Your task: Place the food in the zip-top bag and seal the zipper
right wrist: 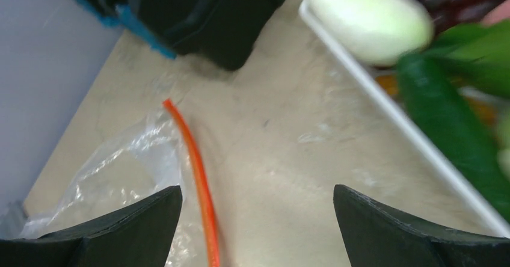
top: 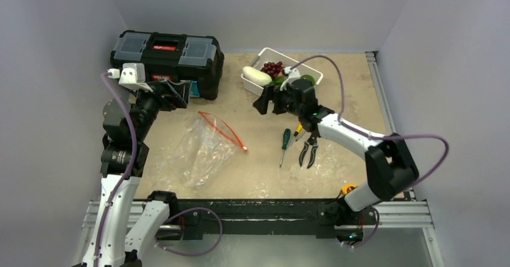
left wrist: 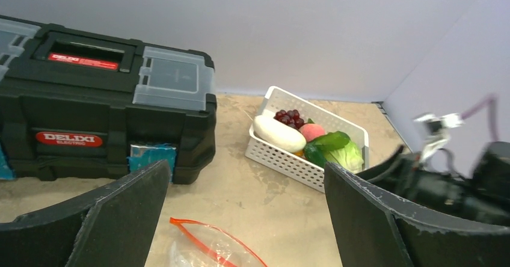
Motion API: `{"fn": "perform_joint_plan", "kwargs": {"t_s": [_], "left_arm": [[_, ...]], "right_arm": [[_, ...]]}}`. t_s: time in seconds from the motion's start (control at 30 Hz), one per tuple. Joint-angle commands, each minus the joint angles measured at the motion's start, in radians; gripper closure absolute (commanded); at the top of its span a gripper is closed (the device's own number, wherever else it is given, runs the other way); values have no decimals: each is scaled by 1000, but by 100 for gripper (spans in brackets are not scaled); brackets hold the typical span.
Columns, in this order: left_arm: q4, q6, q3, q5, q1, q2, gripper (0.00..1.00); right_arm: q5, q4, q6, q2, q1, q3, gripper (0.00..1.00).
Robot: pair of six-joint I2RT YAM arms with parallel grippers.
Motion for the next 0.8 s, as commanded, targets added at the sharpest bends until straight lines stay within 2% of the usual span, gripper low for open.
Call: {"fn": "perform_joint_plan", "kwargs": {"t_s": [0.0,0.2,0.47,0.6,0.77], "left_arm": [[42,4,14,89,-10,24,0],[-19,71,62,170,-52,68,0],[-29,67,77,218,-88,114,3],[-28,45,87,268,-92,146,6],[-10,12,89,325,-95,169,7]], "right_arm": [[-265,121,93,152,77,48,1],[-348,160,103,371,154,144,1],[-484,303,160,542,201,206,1],[-529,337,168,577,209,219,13],[-597,458,214,582,209,167,25]]}}
